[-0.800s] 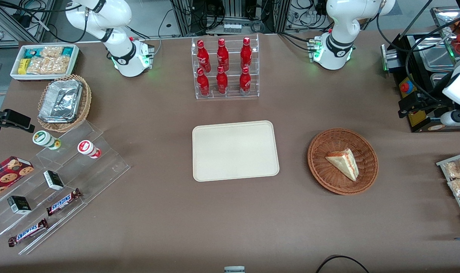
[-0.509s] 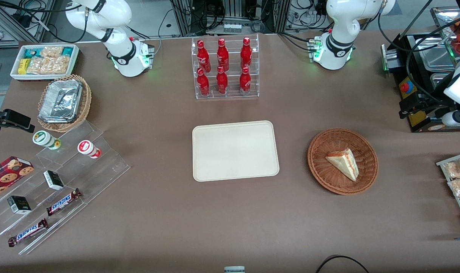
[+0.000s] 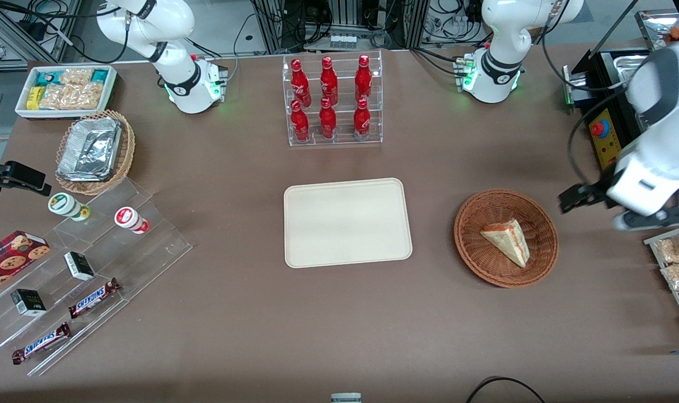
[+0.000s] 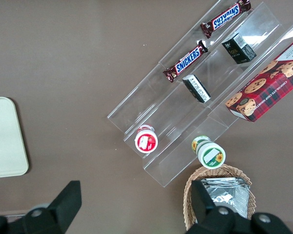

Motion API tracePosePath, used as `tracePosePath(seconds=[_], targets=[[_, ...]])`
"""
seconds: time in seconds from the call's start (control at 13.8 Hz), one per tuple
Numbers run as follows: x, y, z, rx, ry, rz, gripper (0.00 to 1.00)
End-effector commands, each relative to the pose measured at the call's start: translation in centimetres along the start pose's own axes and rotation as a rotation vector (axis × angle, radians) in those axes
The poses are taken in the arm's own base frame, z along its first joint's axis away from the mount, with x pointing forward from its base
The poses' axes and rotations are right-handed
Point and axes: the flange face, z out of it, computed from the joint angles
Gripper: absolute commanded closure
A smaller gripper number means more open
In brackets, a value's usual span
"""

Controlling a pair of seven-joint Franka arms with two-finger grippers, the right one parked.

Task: Place sandwich from basket to tray
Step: 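Lower the open left gripper over the wrapped sandwich in the basket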

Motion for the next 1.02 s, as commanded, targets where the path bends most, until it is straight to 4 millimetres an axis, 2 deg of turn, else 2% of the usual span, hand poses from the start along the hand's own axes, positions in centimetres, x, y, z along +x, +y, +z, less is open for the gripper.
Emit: tracePosePath(seconds=[0.0, 0.15, 0.22, 0.36, 0.65, 0.8, 0.95], targets=[[-2.9, 0.4, 3.9, -0.003, 0.052, -0.202, 0.00], [-4.9, 1.4, 7.6, -0.039, 0.100, -0.369, 0.00], [-5.3, 1.6, 9.0, -0.053, 0.107, -0.460, 0.00], [-6.4, 3.0, 11.6, -0.054, 0.087, -0.498, 0.00], [-7.9, 2.7, 18.2, -0.073, 0.079, -0.534, 0.00], [-8.1, 2.8, 20.1, -0.086, 0.084, -0.536, 0.00], [-7.8, 2.7, 21.2, -0.094, 0.088, -0.541, 0.01]])
